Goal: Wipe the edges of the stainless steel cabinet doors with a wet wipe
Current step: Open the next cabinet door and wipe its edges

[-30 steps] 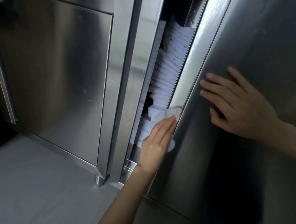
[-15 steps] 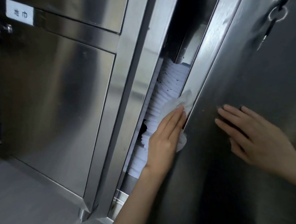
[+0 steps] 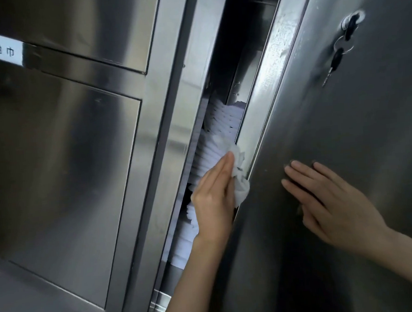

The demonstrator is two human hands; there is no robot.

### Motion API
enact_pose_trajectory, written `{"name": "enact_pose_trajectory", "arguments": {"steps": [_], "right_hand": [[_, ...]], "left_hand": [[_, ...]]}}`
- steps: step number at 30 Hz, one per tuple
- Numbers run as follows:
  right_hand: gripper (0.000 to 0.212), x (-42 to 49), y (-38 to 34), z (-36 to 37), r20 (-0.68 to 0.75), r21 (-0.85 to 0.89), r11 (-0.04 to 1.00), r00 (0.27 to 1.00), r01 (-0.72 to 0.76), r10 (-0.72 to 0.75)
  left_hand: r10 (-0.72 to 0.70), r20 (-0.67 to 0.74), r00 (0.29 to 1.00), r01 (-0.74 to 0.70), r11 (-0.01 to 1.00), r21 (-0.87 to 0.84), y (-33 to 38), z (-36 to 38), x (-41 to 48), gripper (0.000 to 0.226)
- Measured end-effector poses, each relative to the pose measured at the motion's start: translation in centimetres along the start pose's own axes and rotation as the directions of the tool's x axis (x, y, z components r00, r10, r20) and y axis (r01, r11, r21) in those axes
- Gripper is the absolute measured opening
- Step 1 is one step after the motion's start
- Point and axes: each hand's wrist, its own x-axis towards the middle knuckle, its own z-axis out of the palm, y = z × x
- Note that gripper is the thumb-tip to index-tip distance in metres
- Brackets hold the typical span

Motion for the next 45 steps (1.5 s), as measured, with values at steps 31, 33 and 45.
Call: {"name": "enact_pose_trajectory", "arguments": {"steps": [31, 33, 45], "right_hand": [[0.045, -4.7, 3.6, -3.3, 0.056, 0.117, 0.984, 0.99, -0.137, 0.132], [0.045, -5.7, 4.1, -4.1, 0.084, 0.091, 0.976, 0.978, -0.198, 0.191], [0.05, -5.1, 3.6, -2.3, 0.042, 0.054, 0.97, 0.972, -0.235, 0.233]], "left_hand": [[0.258, 0.319, 0.912, -0.269, 0.963, -0.011, 3.2, -0.2, -3.8, 0.037], [0.264, 0.401, 0.877, -0.296, 0.955, 0.02, 4.2, 0.4, -4.9, 0.038], [0.193, 0.417, 0.888, -0.272, 0.952, 0.138, 3.8, 0.4, -4.8, 0.04]]}}
